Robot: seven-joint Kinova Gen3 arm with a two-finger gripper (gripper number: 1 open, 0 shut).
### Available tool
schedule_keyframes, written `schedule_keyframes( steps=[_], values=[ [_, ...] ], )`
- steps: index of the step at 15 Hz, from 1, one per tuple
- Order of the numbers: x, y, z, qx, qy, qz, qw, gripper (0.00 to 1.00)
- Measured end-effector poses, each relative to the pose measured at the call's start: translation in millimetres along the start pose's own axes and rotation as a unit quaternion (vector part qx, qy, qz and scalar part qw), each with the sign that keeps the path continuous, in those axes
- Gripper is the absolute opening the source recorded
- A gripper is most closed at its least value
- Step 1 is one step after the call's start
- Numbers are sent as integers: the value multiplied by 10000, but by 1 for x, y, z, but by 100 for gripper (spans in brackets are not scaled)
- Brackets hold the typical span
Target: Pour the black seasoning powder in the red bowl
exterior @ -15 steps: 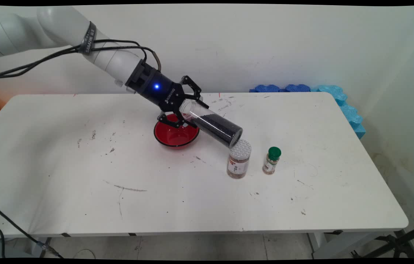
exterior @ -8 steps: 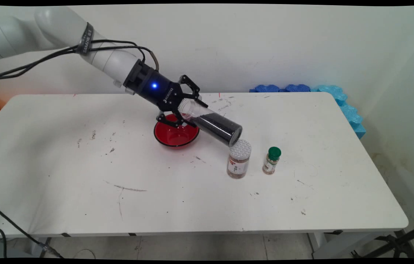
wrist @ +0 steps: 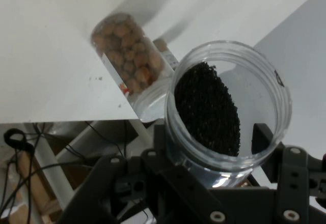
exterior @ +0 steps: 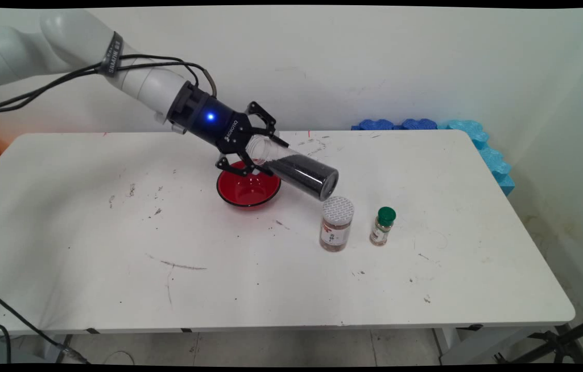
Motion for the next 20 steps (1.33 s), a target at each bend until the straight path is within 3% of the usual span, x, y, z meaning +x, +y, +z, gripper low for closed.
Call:
schedule_keyframes(
  steps=[10,20],
  values=[
    [9,-4,-16,-193,-231,-295,9991,0],
    [16,-11,-28,-324,-299,-534,9976,0]
  ],
)
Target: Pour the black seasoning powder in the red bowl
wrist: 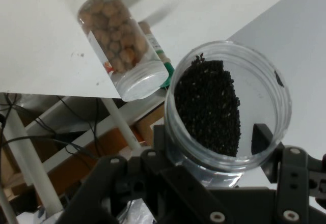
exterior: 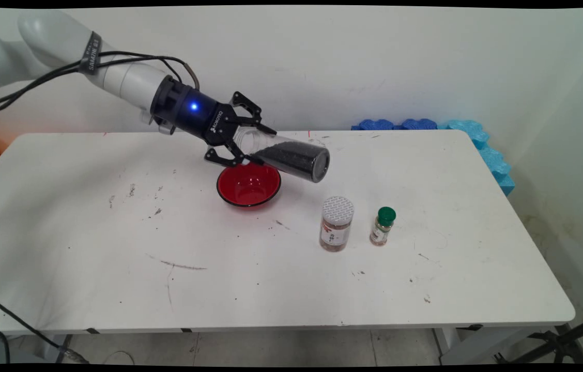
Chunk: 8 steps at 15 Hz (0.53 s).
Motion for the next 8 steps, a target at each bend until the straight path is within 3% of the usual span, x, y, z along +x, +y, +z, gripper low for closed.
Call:
schedule_keyframes(
  steps=[8],
  values=[
    [4,-1,-8,-155,-18,-296,9994,0]
  ],
)
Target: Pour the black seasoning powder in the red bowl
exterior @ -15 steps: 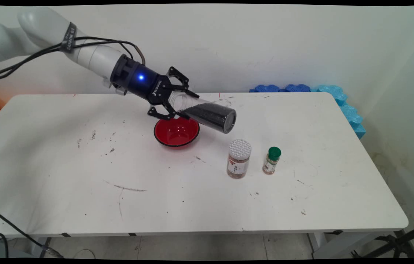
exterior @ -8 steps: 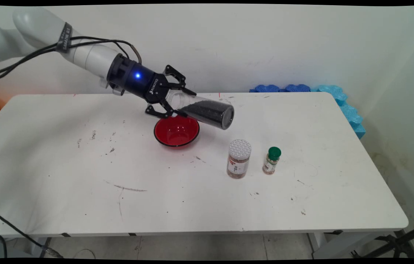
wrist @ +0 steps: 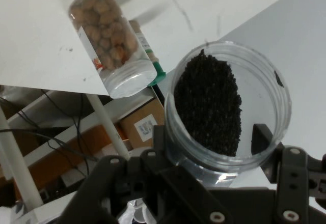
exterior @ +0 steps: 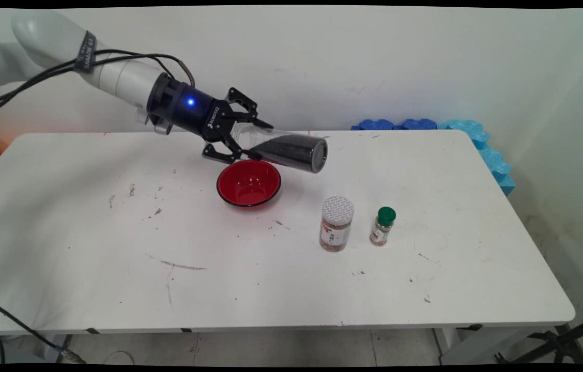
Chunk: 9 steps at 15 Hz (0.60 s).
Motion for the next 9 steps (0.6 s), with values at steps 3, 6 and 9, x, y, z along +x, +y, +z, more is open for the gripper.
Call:
schedule_keyframes(
  steps=[3,6,9],
  values=[
    [1,0,-2,-56,-16,-107,9999,0],
    [1,-1,-6,-104,-35,-214,9997,0],
    [3,-2,-10,-134,-44,-292,9995,0]
  ],
)
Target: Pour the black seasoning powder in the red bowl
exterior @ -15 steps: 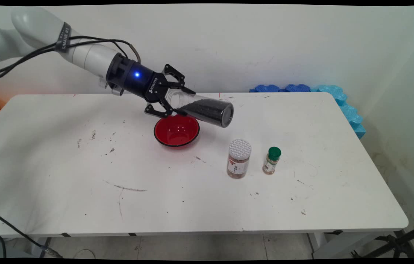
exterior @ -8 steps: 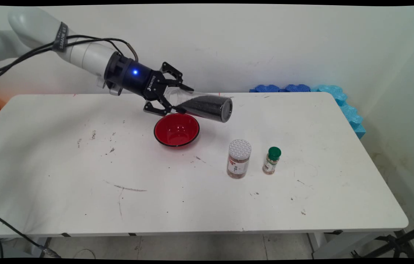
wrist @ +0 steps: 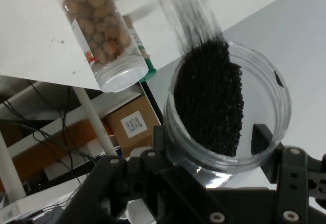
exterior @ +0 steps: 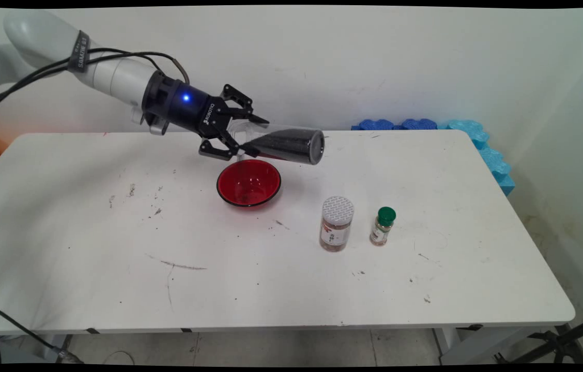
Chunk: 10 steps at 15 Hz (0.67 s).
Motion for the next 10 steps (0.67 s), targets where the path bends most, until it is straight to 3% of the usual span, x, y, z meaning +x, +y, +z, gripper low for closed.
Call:
schedule_keyframes(
  steps=[10],
  values=[
    [4,-3,-6,-45,-10,-104,9999,0]
  ],
)
